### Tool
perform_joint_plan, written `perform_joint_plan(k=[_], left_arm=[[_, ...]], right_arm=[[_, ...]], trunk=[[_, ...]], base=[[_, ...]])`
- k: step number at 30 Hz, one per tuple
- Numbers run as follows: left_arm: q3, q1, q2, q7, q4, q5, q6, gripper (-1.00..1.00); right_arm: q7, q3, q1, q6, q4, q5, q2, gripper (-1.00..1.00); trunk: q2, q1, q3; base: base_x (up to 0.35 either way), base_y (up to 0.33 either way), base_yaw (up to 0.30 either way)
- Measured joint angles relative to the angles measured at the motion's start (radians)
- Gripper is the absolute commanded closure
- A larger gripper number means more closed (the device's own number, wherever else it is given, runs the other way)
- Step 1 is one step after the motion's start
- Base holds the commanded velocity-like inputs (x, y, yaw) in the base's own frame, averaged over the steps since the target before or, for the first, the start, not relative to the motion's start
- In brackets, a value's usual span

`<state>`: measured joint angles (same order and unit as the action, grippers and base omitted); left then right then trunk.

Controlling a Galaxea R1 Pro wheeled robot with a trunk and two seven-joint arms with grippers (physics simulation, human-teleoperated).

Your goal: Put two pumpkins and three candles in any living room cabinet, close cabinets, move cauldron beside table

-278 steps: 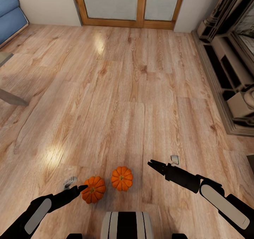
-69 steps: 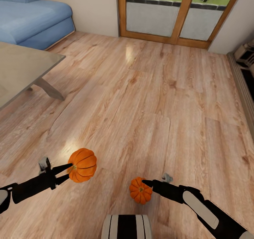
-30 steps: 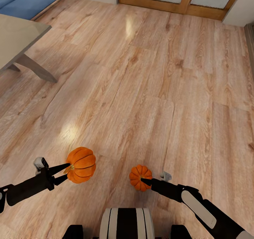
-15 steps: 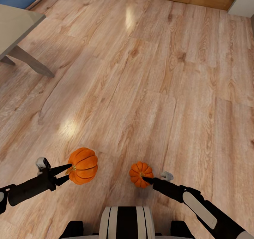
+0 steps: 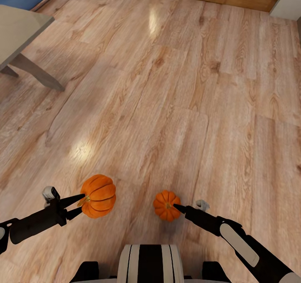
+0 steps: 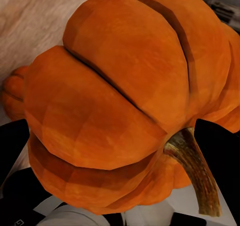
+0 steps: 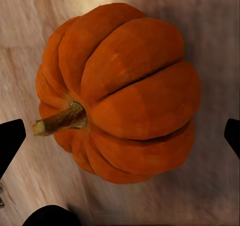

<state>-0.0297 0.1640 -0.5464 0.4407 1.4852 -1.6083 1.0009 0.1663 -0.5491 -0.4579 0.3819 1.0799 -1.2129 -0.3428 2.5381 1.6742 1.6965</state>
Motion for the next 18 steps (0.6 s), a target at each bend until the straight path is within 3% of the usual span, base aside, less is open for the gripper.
perform_joint_plan(k=[18], left_arm=[[0.012,-0.002,0.002,0.000,0.000,-0.004,0.000,1.00]], right_arm=[[0.001,0.002,0.000,0.000,-0.012,0.000,0.002,-1.00]], trunk=[[0.000,0.000,0.004]], base=[[-0.007,-0.007,0.000]])
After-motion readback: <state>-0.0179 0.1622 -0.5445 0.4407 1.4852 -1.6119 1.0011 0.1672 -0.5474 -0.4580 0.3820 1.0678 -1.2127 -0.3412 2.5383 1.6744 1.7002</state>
